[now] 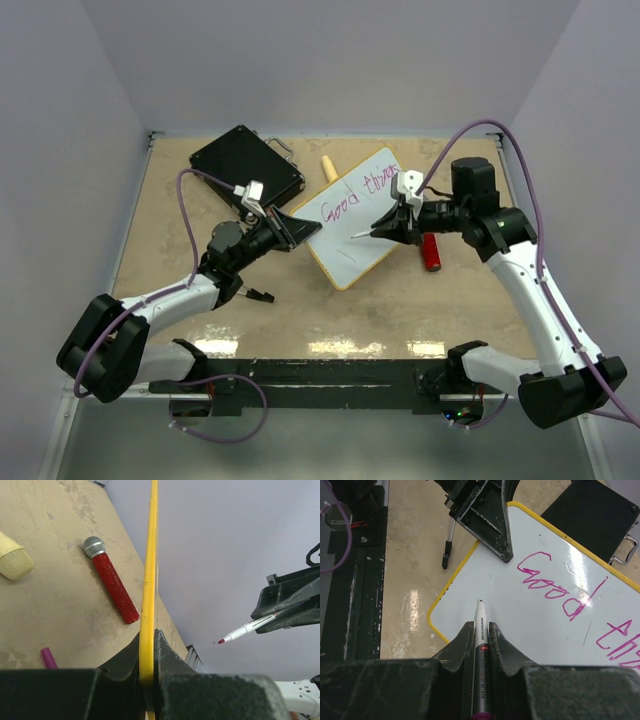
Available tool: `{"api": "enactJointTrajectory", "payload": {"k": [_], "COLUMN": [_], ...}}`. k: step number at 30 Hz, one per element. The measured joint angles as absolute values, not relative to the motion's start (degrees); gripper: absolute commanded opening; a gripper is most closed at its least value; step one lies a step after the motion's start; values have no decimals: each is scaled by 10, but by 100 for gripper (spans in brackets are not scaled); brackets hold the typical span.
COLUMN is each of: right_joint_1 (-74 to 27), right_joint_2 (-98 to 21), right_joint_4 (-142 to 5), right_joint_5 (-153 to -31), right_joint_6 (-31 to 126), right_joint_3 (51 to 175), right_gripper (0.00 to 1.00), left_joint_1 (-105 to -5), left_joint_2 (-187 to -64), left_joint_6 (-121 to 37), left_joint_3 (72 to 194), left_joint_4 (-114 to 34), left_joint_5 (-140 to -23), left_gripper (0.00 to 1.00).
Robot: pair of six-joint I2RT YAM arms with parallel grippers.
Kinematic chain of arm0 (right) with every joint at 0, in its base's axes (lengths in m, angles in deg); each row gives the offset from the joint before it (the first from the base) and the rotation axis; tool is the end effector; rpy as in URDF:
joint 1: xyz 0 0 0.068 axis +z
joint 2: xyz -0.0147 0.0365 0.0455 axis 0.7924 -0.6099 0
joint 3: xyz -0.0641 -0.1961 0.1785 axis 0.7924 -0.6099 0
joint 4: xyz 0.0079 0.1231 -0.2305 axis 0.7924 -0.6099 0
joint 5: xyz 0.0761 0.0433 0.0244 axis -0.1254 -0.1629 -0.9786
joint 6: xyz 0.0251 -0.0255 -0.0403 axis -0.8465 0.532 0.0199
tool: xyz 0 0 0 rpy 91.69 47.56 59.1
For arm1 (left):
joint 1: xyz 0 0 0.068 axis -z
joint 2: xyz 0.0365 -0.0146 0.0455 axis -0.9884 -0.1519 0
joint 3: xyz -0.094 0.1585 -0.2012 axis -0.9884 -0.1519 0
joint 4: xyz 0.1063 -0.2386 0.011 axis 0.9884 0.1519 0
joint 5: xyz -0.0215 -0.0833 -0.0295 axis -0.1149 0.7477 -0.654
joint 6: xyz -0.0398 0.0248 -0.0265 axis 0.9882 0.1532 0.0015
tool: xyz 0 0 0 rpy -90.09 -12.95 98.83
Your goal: Write a sentence on the whiteboard
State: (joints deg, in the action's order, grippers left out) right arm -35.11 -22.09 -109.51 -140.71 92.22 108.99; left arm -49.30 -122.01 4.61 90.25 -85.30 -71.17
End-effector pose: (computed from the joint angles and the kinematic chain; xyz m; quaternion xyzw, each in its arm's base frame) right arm 0.2011 0.0937 0.3888 -0.5566 0.5894 0.3367 0.4790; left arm 0.2208 -0.1513 0.2501 -0.0372 0.6800 -0.5914 0.4318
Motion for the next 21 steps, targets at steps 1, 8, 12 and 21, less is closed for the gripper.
{"api": "enactJointTrajectory", "payload": {"k": [1, 8, 12, 21], "right_joint_1": [-349, -321, -297, -256], "right_joint_2": [-221, -233, -239, -244], "right_joint_4": [-1095, -1096, -1095, -1064], "right_joint_5": [-1407, -1394, -1376, -1310], "right_joint_6": [924, 939, 942, 918], "right_joint_3": [1090, 1090, 1091, 1093], "right_gripper": [0, 0, 0, 0], "left_joint_1": [-493, -490, -486, -477], "left_joint_2": [-1220, -1222, -1226, -1252], "left_joint_6": [48, 57, 58, 71], "left_joint_3": [902, 902, 902, 901], "left_joint_4": [-855, -869, -877, -891], "left_joint_5": [-712, -718, -725, -735], "left_gripper": [0, 0, 0, 0]}}
